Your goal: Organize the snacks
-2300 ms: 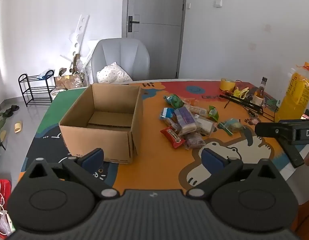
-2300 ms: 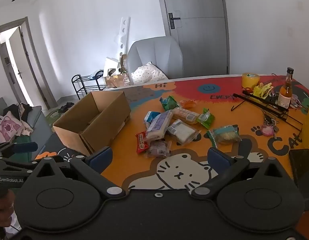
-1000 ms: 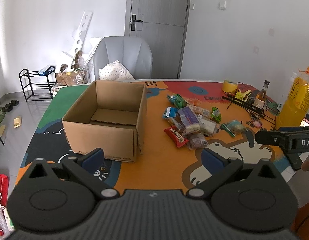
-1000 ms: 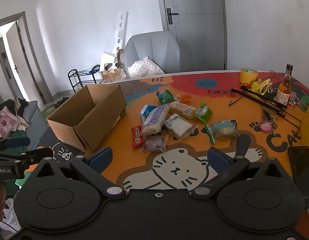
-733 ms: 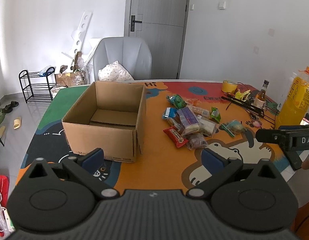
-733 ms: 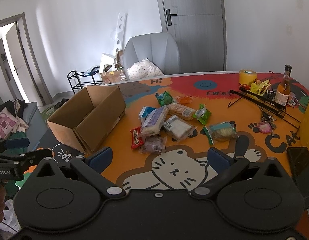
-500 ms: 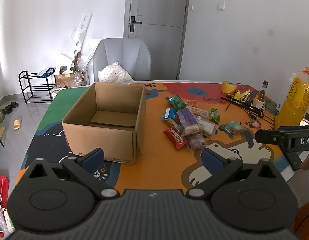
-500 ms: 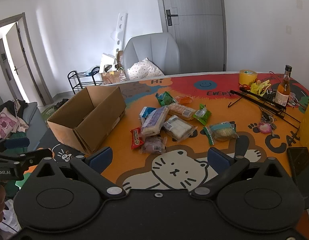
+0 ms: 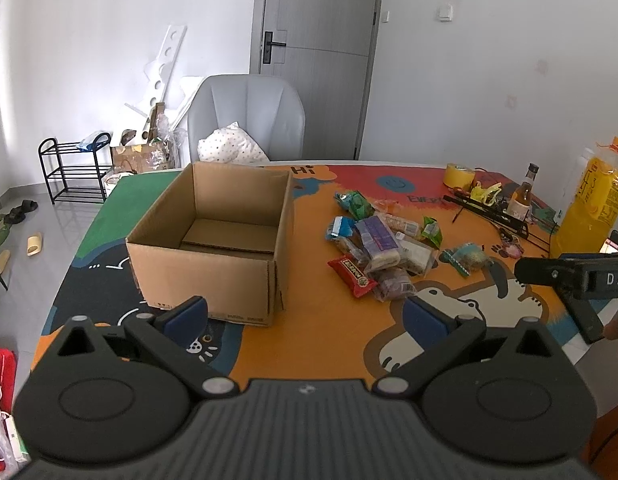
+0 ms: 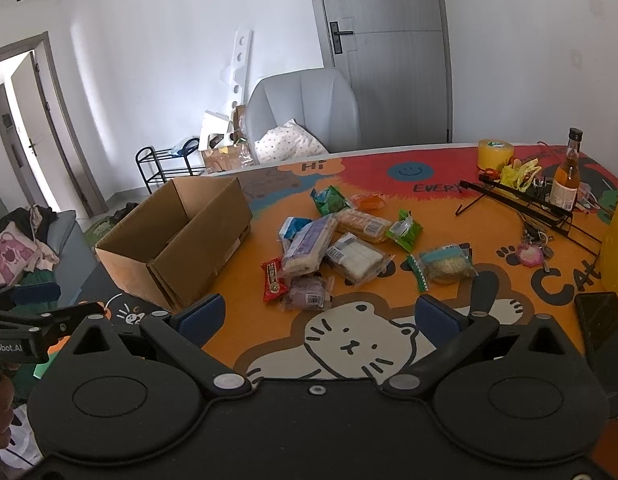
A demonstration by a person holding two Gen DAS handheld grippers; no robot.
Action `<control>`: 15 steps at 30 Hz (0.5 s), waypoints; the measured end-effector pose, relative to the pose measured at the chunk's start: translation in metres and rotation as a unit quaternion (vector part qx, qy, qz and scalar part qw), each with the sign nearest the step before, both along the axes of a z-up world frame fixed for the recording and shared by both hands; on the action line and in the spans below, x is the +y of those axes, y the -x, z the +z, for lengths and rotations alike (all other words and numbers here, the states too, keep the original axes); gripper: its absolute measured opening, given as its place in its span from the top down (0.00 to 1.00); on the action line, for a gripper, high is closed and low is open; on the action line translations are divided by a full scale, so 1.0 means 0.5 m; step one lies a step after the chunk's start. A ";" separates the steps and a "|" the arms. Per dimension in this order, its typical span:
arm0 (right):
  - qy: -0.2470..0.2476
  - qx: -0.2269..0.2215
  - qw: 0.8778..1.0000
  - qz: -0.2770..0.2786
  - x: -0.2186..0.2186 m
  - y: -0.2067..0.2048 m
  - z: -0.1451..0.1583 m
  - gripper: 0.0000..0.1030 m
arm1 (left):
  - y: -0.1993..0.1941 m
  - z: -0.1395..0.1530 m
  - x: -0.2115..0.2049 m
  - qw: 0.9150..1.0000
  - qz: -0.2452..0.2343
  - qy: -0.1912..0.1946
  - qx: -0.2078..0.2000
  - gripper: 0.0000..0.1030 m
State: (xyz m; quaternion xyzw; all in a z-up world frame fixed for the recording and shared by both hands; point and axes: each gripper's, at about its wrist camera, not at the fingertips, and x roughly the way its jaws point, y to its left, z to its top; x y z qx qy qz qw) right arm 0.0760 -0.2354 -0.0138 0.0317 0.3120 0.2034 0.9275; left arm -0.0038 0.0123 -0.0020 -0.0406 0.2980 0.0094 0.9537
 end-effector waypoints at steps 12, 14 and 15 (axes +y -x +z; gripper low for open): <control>0.005 0.000 1.000 0.001 -0.002 -0.007 -0.005 0.00 | -0.003 -0.002 0.002 1.000 0.000 0.001 0.000 0.00; 0.009 0.002 1.000 -0.001 -0.004 -0.015 -0.012 0.00 | -0.005 -0.001 0.002 1.000 0.000 0.001 0.001 0.00; 0.010 0.004 1.000 -0.004 -0.003 -0.018 -0.015 0.00 | -0.007 -0.001 0.002 1.000 0.001 0.000 -0.001 0.00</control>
